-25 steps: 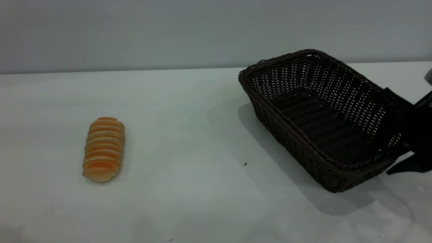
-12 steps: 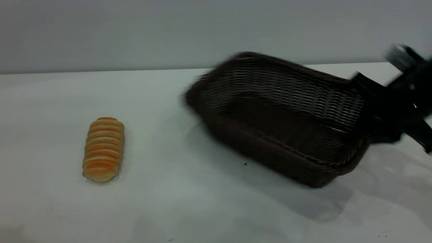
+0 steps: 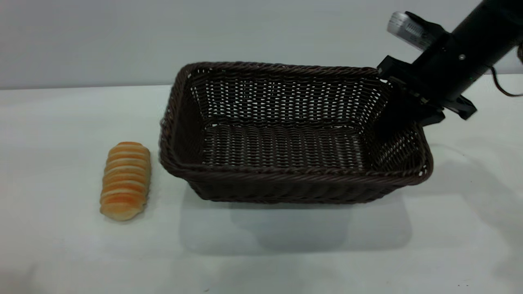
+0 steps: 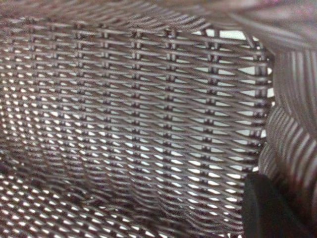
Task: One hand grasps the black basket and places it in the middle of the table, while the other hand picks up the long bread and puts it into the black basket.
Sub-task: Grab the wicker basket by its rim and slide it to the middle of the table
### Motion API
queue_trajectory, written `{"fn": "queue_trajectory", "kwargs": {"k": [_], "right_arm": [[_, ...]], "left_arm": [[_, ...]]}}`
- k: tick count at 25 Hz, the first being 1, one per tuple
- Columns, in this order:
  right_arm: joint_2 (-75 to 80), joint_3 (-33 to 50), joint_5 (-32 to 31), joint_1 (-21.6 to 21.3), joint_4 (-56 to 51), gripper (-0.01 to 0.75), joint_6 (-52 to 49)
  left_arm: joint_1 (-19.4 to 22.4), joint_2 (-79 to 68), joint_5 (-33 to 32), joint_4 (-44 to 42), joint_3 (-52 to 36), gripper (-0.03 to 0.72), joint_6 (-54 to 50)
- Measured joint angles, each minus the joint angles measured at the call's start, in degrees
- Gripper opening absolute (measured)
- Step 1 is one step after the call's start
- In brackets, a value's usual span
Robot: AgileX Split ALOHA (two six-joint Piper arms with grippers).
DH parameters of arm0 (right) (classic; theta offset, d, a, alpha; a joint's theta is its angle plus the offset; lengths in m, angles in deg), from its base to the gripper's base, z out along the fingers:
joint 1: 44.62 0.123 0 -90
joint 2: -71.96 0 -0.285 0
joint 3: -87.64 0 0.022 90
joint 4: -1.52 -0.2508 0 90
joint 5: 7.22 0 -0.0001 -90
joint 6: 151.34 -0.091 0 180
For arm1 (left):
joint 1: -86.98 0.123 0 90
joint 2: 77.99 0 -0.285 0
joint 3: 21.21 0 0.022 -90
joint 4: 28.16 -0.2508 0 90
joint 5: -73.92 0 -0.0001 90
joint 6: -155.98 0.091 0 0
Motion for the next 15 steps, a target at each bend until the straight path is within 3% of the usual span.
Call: {"fn": "queue_trajectory", "kwargs": {"k": [8, 11, 15], "right_arm": [[4.53, -4.33, 1.44, 0.00, 2.58, 0.112, 1.44], [4.53, -4.39, 1.38, 0.00, 2.51, 0.189, 2.03], [4.22, -4.39, -0.34, -0.06, 2.22, 0.352, 2.08]], "left_arm": [[0.00, -11.93, 6.48, 6.75, -0.06, 0.590, 3.10], [0.00, -18.69, 10.83, 9.84, -0.06, 0.590, 4.55], [-0.06, -29.30, 16.24, 14.73, -0.06, 0.590, 6.51]]}}
